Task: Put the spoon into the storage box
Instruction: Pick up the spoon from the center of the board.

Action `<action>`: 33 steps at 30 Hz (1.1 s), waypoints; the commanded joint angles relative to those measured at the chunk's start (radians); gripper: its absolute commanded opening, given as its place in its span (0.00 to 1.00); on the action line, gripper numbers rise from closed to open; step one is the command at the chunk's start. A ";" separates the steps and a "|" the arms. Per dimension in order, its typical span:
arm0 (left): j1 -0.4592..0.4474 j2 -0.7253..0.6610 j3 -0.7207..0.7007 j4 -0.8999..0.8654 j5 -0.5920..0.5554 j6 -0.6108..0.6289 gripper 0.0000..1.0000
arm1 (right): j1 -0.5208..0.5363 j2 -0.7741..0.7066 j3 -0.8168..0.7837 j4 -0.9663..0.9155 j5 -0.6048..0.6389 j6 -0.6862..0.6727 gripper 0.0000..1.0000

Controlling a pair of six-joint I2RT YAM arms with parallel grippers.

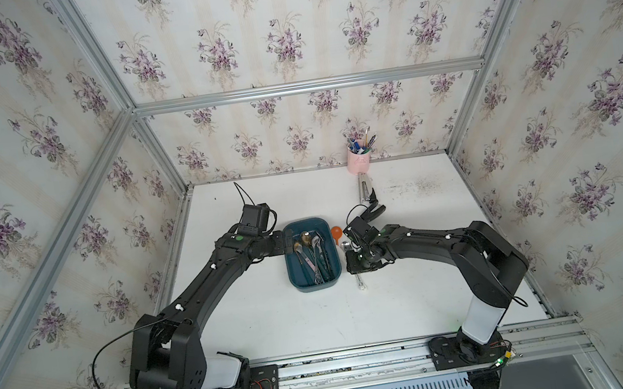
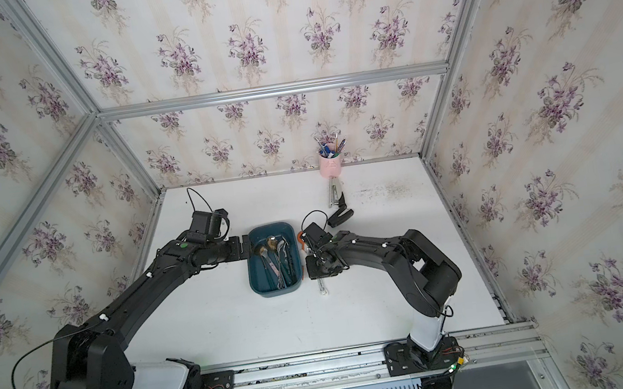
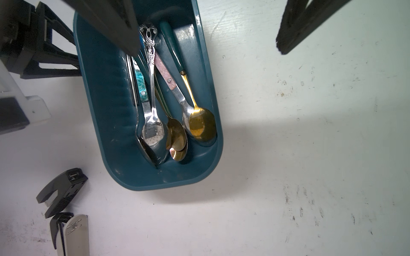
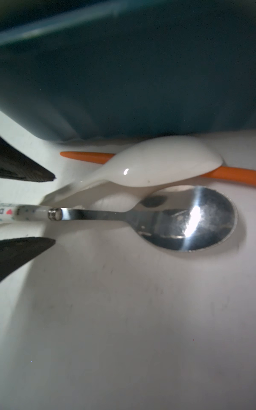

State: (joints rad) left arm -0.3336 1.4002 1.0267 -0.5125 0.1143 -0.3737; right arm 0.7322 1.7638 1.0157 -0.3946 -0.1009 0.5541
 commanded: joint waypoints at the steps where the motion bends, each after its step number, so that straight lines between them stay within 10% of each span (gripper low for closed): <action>1: 0.001 -0.006 0.003 -0.004 -0.014 0.015 1.00 | -0.002 0.007 0.002 0.002 0.029 0.012 0.42; 33: 0.001 0.006 0.028 -0.010 -0.010 0.013 1.00 | -0.029 0.026 -0.026 -0.097 0.119 -0.063 0.31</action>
State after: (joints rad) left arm -0.3336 1.4040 1.0447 -0.5198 0.1085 -0.3634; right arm 0.7021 1.7744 1.0046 -0.3805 -0.0360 0.5007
